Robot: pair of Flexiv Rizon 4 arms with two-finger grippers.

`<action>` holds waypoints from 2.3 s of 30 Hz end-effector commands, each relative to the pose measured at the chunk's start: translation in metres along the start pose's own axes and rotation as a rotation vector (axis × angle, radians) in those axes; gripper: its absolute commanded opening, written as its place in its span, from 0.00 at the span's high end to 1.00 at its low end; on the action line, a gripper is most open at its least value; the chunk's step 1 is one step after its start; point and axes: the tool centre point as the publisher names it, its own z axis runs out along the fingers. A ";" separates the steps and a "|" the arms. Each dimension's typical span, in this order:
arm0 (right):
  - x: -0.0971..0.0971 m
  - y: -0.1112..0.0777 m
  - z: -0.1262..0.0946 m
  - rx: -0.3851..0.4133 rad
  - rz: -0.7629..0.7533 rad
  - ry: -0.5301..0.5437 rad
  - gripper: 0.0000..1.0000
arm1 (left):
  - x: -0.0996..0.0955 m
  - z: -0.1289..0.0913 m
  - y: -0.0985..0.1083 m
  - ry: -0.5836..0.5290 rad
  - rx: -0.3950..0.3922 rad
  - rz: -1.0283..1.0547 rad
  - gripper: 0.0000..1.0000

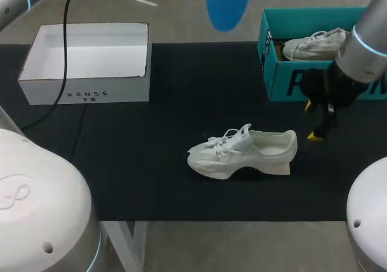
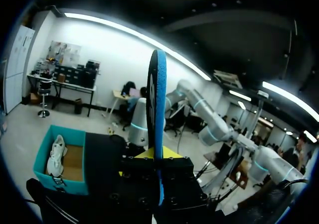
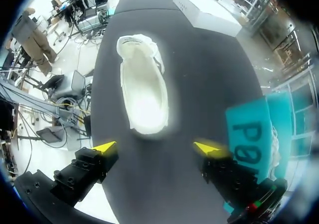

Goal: Take the shoe out of the shoebox, open the shoe tongue, remove and reinsert the insole, then place the shoe into the shoebox

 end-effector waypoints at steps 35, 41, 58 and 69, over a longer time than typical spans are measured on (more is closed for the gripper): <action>-0.001 0.000 -0.004 -0.007 0.006 -0.019 0.00 | -0.001 -0.001 0.000 0.002 0.000 0.001 1.00; -0.001 0.000 -0.004 -0.007 0.006 -0.019 0.00 | -0.001 -0.001 0.000 0.002 0.000 0.001 1.00; -0.001 0.000 -0.004 -0.007 0.006 -0.019 0.00 | -0.001 -0.001 0.000 0.002 0.000 0.001 1.00; -0.001 0.000 -0.004 -0.007 0.006 -0.019 0.00 | 0.015 0.034 -0.007 -0.067 -0.008 -0.005 1.00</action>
